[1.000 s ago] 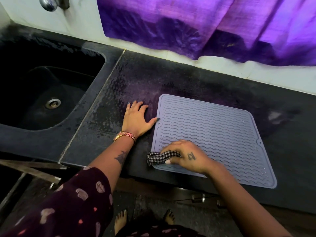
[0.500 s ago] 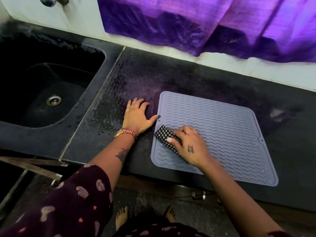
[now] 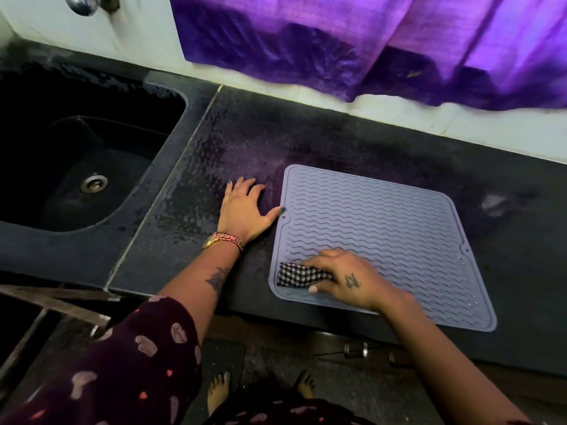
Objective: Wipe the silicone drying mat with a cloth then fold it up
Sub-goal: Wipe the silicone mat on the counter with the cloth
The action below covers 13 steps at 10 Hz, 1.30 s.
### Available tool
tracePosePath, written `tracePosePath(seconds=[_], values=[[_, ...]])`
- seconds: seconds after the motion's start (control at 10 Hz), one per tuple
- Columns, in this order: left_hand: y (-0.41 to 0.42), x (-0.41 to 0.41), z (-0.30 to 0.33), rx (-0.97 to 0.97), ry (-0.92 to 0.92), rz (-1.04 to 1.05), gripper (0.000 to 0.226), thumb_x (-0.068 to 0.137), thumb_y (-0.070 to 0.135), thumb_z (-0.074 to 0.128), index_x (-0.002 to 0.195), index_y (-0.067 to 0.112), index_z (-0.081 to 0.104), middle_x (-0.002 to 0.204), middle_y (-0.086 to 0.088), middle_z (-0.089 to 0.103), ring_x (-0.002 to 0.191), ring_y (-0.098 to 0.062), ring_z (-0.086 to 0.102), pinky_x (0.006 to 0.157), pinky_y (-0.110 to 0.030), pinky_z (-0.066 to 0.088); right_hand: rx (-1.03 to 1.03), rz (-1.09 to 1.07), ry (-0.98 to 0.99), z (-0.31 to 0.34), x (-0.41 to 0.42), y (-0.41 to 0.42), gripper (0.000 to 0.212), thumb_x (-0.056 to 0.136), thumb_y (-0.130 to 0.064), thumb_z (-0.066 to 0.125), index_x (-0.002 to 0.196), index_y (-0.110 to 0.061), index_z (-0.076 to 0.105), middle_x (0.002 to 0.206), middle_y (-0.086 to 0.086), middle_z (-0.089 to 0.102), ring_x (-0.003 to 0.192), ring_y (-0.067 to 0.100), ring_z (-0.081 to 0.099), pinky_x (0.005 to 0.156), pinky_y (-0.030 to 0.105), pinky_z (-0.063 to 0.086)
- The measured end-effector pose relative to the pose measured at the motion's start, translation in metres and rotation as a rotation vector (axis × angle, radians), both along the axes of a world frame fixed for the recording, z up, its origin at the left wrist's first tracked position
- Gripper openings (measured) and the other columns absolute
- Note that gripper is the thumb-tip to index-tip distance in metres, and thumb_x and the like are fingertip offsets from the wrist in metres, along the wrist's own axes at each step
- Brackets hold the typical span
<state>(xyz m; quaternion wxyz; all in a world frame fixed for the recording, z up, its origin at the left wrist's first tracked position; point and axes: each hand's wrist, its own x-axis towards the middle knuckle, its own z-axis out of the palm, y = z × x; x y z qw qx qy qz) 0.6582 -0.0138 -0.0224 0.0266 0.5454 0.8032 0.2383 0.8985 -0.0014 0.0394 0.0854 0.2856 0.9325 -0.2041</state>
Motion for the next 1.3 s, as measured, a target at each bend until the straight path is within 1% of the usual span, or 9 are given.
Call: tracePosePath(seconds=[0.1, 0.2, 0.5, 0.8, 0.9, 1.0, 1.1, 1.2, 1.3], values=[[0.001, -0.001, 0.000, -0.006, -0.003, -0.004, 0.073, 0.081, 0.065, 0.051, 0.133, 0.015, 0.049, 0.145, -0.009, 0.041, 0.141, -0.028, 0.024, 0.119, -0.040, 0.004, -0.109, -0.177, 0.221, 0.006, 0.005, 0.008, 0.052, 0.084, -0.038, 0.065, 0.132, -0.032, 0.046, 0.127, -0.003, 0.059, 0.115, 0.017, 0.054, 0.097, 0.036, 0.043], [0.001, -0.001, 0.001, -0.006, 0.000, -0.002, 0.072, 0.081, 0.064, 0.052, 0.132, 0.015, 0.050, 0.145, -0.009, 0.042, 0.141, -0.028, 0.024, 0.119, -0.040, 0.003, -0.132, -0.302, 0.360, 0.009, -0.003, 0.007, 0.049, 0.085, -0.039, 0.063, 0.129, -0.034, 0.041, 0.112, -0.001, 0.066, 0.097, 0.018, 0.062, 0.085, 0.037, 0.049], [0.000, 0.000, 0.001, -0.001, -0.006, 0.001, 0.071, 0.081, 0.064, 0.053, 0.132, 0.015, 0.050, 0.145, -0.009, 0.041, 0.141, -0.028, 0.024, 0.119, -0.040, 0.004, -0.046, -0.099, 0.132, -0.002, -0.016, -0.004, 0.045, 0.087, -0.039, 0.060, 0.130, -0.037, 0.048, 0.123, -0.003, 0.056, 0.116, 0.016, 0.047, 0.094, 0.030, 0.039], [0.000, -0.001, 0.000, 0.007, -0.005, -0.002, 0.072, 0.081, 0.065, 0.053, 0.132, 0.015, 0.051, 0.144, -0.009, 0.042, 0.141, -0.028, 0.025, 0.119, -0.040, 0.004, -0.223, -0.115, 0.023, 0.013, 0.014, 0.022, 0.038, 0.086, -0.034, 0.064, 0.123, -0.036, 0.057, 0.112, -0.009, 0.055, 0.106, 0.011, 0.050, 0.090, 0.030, 0.040], [0.002, -0.001, -0.001, 0.010, -0.001, -0.001, 0.072, 0.080, 0.065, 0.053, 0.131, 0.014, 0.051, 0.144, -0.009, 0.043, 0.140, -0.029, 0.026, 0.119, -0.040, 0.004, -0.408, -0.306, 0.203, 0.016, 0.028, 0.030, 0.027, 0.090, -0.026, 0.058, 0.115, -0.038, 0.059, 0.104, -0.013, 0.055, 0.099, 0.008, 0.052, 0.083, 0.025, 0.042], [0.002, -0.001, -0.002, 0.010, 0.001, -0.001, 0.072, 0.080, 0.065, 0.053, 0.131, 0.014, 0.051, 0.143, -0.010, 0.043, 0.140, -0.029, 0.026, 0.119, -0.040, 0.004, -0.753, -0.560, 0.546, 0.015, 0.025, 0.029, 0.025, 0.093, -0.013, 0.053, 0.109, -0.031, 0.061, 0.102, -0.007, 0.069, 0.091, 0.009, 0.064, 0.071, 0.019, 0.052], [0.002, -0.002, -0.002, 0.010, 0.006, -0.002, 0.072, 0.080, 0.065, 0.053, 0.131, 0.015, 0.051, 0.144, -0.010, 0.043, 0.140, -0.029, 0.026, 0.118, -0.040, 0.004, -0.836, -0.624, 0.648, 0.012, 0.015, 0.024, 0.023, 0.094, -0.011, 0.052, 0.111, -0.026, 0.055, 0.095, 0.001, 0.073, 0.086, 0.012, 0.068, 0.069, 0.022, 0.054], [0.002, -0.002, -0.002, 0.006, 0.005, -0.004, 0.072, 0.080, 0.065, 0.053, 0.132, 0.014, 0.051, 0.144, -0.010, 0.042, 0.140, -0.029, 0.026, 0.118, -0.040, 0.004, -0.570, -0.479, 0.494, 0.010, 0.001, 0.013, 0.019, 0.093, -0.023, 0.054, 0.107, -0.035, 0.052, 0.087, 0.000, 0.072, 0.080, 0.013, 0.065, 0.069, 0.028, 0.051], [0.002, -0.002, -0.002, 0.007, 0.005, 0.001, 0.072, 0.080, 0.065, 0.053, 0.131, 0.014, 0.051, 0.144, -0.010, 0.043, 0.140, -0.029, 0.026, 0.118, -0.040, 0.004, -0.005, -0.225, 0.218, -0.001, -0.016, -0.002, 0.024, 0.094, -0.033, 0.050, 0.117, -0.036, 0.054, 0.108, -0.002, 0.067, 0.093, 0.013, 0.049, 0.078, 0.029, 0.039]])
